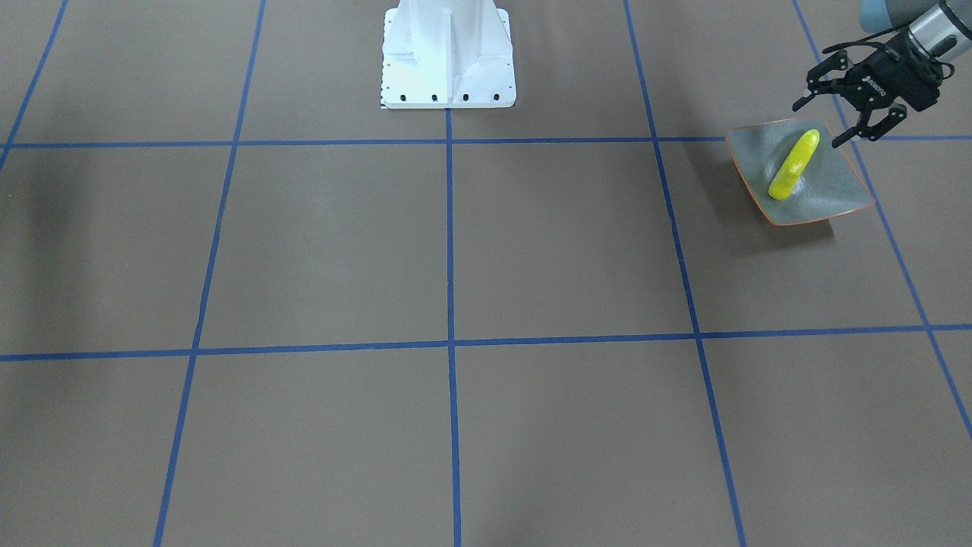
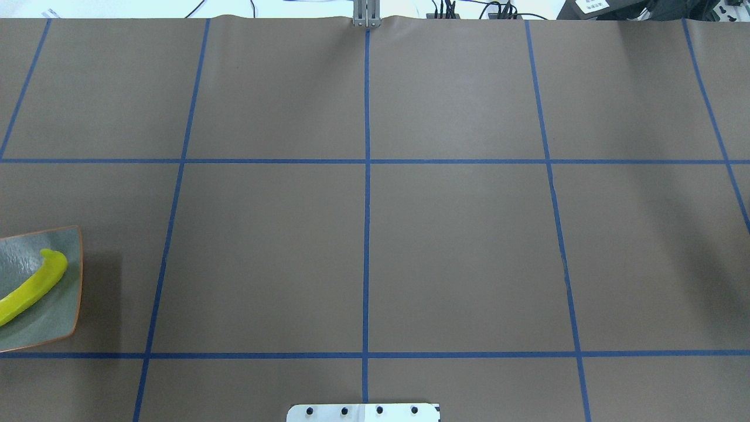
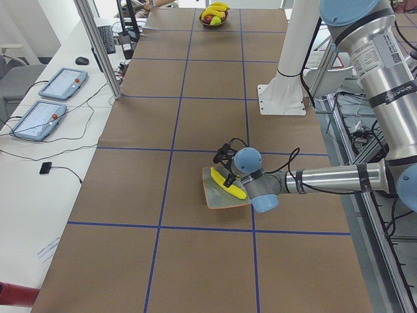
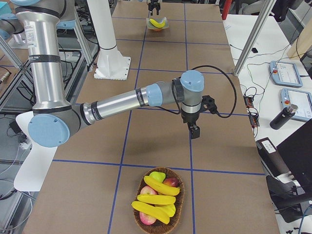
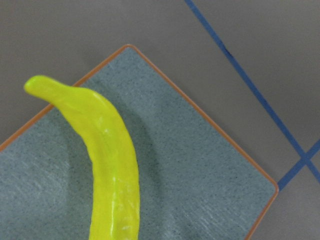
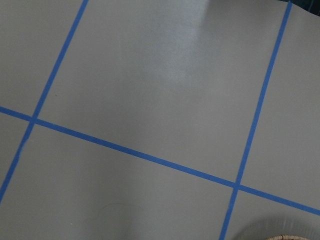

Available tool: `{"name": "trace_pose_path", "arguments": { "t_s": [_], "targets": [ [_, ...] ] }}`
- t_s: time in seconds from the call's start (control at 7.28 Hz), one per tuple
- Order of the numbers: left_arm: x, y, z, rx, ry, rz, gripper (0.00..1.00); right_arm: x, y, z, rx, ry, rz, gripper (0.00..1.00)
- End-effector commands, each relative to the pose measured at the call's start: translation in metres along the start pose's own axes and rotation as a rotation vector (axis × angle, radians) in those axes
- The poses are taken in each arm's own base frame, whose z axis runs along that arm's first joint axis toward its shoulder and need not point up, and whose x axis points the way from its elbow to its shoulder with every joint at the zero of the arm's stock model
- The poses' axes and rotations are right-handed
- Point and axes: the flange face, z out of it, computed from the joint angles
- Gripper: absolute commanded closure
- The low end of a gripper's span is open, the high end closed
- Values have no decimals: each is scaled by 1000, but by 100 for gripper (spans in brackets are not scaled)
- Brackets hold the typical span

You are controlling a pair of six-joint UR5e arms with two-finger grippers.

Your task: Transfer all bananas from basket to plate

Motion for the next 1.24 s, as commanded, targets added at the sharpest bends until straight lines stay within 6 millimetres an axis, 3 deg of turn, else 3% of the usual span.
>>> {"name": "trace_pose_path", "arguments": {
  "t_s": [0.0, 0.27, 0.41, 0.55, 0.82, 0.96, 1.1],
  "targets": [
    [-6, -33, -21, 43, 37, -13, 0, 45, 41, 32, -64, -15, 2, 0],
    [-6, -38, -21, 50, 36, -6, 0, 88, 83, 52, -72, -28, 73, 1],
    [-4, -40, -22, 53, 36, -2, 0, 125, 107, 85, -30, -22, 70, 1],
    [-3, -40, -23, 58, 35, 1, 0, 158, 130, 105, 15, -46, 89, 1],
    [0, -43, -25, 65, 37, 11, 0, 211, 165, 98, 39, -44, 198, 3],
    [1, -44, -25, 68, 36, 18, 0, 242, 177, 109, 18, -57, 270, 8],
    [1, -44, -25, 69, 37, 26, 0, 251, 185, 114, 7, -63, 361, 8]
  ]
}}
